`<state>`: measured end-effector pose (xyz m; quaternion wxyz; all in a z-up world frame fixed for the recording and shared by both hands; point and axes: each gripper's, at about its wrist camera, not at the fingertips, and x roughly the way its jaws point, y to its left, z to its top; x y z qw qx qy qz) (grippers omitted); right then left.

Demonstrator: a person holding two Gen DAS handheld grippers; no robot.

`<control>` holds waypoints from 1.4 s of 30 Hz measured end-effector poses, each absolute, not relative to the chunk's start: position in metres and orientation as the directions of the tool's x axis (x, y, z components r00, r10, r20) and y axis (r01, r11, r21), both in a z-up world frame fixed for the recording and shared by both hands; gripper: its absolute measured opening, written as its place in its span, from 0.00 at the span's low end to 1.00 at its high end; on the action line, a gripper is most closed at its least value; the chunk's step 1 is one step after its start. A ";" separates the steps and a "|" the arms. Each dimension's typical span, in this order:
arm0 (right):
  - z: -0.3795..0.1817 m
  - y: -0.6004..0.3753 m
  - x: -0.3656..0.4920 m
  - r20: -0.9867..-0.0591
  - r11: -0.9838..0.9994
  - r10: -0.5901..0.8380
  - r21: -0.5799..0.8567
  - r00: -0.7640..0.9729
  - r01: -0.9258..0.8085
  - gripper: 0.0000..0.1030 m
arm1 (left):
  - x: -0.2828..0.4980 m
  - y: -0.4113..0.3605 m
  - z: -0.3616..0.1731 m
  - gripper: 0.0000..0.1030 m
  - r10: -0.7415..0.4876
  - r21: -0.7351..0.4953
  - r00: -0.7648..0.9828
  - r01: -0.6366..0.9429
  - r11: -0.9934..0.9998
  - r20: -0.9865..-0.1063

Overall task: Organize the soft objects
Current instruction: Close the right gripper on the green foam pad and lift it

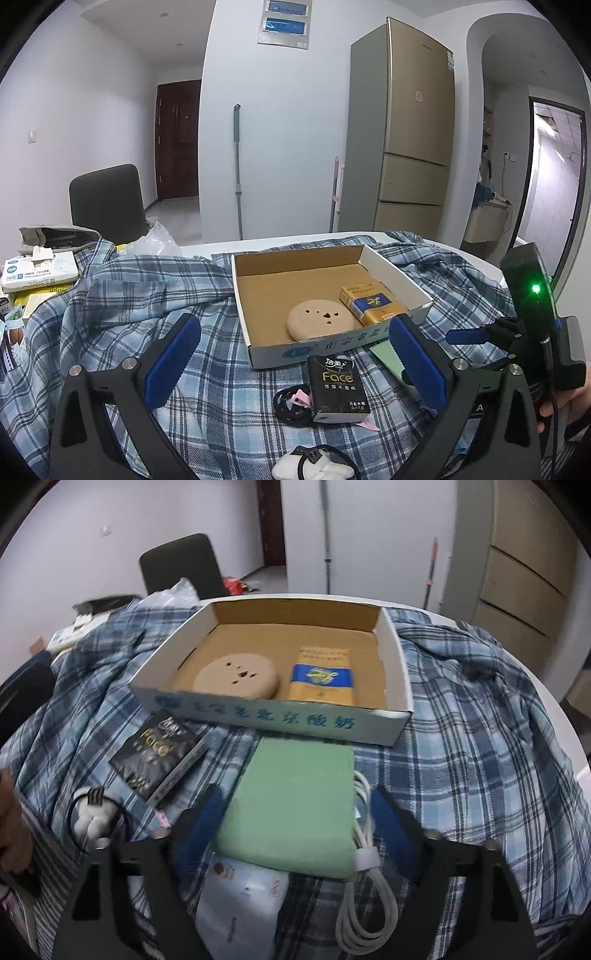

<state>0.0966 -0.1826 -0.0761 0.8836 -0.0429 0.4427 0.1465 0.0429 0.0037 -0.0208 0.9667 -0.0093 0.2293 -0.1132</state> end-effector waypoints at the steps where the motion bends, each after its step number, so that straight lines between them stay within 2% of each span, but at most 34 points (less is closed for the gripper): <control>1: -0.077 -0.182 0.098 -0.795 0.953 0.229 0.064 0.562 -0.297 0.84 | 0.043 0.004 -0.021 1.00 -0.224 -0.069 0.869 0.216 0.974 -0.442; 10: -0.092 -0.166 0.104 -0.835 0.951 0.169 -0.002 0.524 -0.311 0.84 | 0.044 0.001 -0.023 1.00 -0.220 -0.059 0.867 0.216 0.975 -0.447; 14: -0.091 -0.166 0.102 -0.833 0.947 0.177 -0.001 0.524 -0.322 0.76 | 0.046 0.002 -0.024 1.00 -0.219 -0.062 0.864 0.215 0.975 -0.453; 21: -0.072 -0.188 0.096 -0.834 0.924 0.274 0.089 0.479 -0.373 0.75 | 0.046 0.001 -0.024 1.00 -0.222 -0.062 0.863 0.217 0.974 -0.453; 24: -0.059 -0.201 0.090 -0.827 0.928 0.237 0.038 0.510 -0.370 0.75 | 0.046 0.001 -0.024 1.00 -0.225 -0.062 0.861 0.222 0.973 -0.456; 28: -0.062 -0.219 0.091 -0.862 0.941 0.170 -0.001 0.477 -0.338 0.79 | 0.043 0.001 -0.023 1.00 -0.225 -0.056 0.867 0.224 0.973 -0.444; 32: -0.061 -0.228 0.086 -0.836 0.959 0.111 -0.053 0.537 -0.280 0.85 | 0.041 -0.002 -0.023 1.00 -0.225 -0.046 0.870 0.228 0.973 -0.440; 36: -0.057 -0.221 0.085 -0.808 0.955 0.189 0.018 0.559 -0.296 0.85 | 0.042 -0.001 -0.023 1.00 -0.225 -0.052 0.869 0.225 0.973 -0.441; 39: -0.058 -0.211 0.093 -0.819 0.940 0.222 0.036 0.528 -0.339 0.85 | 0.042 -0.001 -0.024 1.00 -0.226 -0.054 0.868 0.225 0.973 -0.442; 42: -0.058 -0.217 0.103 -0.823 0.926 0.313 0.155 0.473 -0.343 0.85 | 0.043 -0.001 -0.025 1.00 -0.228 -0.054 0.866 0.229 0.972 -0.445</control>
